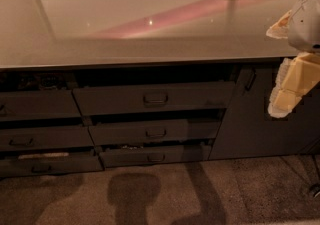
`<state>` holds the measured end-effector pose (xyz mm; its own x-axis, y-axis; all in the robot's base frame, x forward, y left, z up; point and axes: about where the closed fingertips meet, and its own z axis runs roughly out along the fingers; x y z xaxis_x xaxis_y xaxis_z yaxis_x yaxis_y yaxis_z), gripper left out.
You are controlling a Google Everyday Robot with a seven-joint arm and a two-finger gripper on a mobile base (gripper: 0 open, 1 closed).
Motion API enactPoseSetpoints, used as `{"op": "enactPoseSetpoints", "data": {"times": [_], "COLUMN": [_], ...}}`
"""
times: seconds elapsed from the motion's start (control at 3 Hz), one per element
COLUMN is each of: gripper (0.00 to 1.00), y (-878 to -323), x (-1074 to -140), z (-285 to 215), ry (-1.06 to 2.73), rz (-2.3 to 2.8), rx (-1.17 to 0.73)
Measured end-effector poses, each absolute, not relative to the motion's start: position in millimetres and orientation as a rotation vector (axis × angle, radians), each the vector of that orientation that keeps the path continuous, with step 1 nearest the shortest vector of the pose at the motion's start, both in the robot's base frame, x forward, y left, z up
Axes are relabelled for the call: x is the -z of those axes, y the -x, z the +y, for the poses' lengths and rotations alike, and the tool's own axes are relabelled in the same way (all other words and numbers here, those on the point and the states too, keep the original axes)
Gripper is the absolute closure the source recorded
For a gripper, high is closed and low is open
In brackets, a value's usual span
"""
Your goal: Open top drawer
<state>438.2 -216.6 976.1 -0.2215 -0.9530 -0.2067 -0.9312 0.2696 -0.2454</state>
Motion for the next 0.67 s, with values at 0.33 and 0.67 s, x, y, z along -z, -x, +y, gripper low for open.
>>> {"op": "enactPoseSetpoints", "data": {"times": [0.33, 0.67], "gripper": [0.0, 0.0], "y": [-438.2, -442.5], "x": [-976.2, -978.8], "z": [-216.8, -223.9], "ry": [1.724, 1.681], "rz": [2.232, 2.239], "rx": [0.098, 0.082]}}
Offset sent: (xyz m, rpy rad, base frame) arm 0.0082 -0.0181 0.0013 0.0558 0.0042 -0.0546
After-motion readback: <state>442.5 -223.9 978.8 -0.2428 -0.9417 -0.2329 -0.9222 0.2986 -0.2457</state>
